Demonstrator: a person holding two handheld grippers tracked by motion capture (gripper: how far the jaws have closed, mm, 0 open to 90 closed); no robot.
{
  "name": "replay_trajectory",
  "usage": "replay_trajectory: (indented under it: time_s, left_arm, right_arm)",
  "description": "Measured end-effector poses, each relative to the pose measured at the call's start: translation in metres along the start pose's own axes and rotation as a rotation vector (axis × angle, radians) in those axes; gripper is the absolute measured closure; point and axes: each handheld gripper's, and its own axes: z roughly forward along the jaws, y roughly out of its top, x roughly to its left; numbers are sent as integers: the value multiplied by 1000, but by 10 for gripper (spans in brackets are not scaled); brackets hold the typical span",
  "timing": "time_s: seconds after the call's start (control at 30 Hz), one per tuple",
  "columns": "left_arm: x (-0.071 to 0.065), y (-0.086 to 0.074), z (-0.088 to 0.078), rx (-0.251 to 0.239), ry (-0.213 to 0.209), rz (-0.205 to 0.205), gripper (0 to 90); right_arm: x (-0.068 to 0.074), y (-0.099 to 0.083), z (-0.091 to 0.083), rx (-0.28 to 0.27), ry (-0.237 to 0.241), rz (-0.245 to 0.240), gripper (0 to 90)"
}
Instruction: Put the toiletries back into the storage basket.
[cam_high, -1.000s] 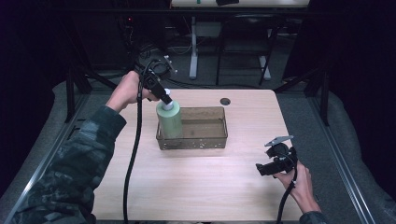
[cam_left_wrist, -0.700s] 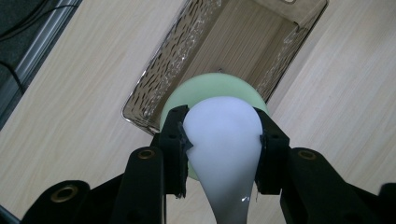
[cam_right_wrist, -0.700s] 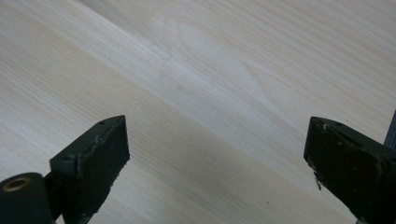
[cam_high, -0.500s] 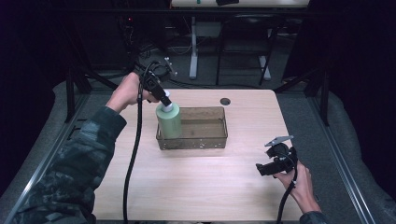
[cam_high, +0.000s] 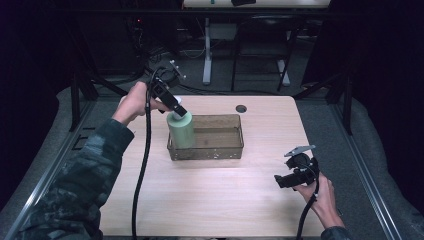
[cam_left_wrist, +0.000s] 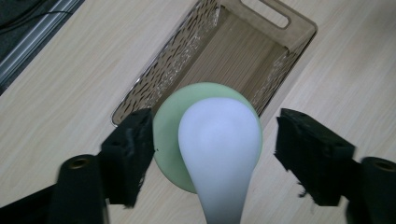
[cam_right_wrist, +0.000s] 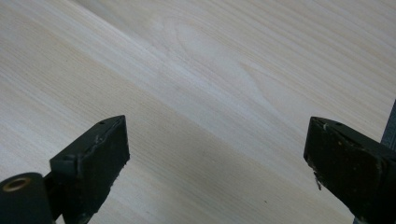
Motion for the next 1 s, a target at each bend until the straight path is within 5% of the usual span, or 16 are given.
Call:
replay_trajectory:
  time_s: [0.47, 0.8, 1.0]
  left_arm:
    - [-12, -28, -33, -78, 57, 2, 39]
    - [-18, -58, -35, -109, 73, -7, 2]
    - [-20, -87, -26, -133, 66, -47, 2]
  right_arm:
    - [0, 1, -2, -3, -7, -1, 64]
    - [0, 1, 0, -1, -1, -5, 63]
    - [0, 0, -1, -3, -2, 2, 62]
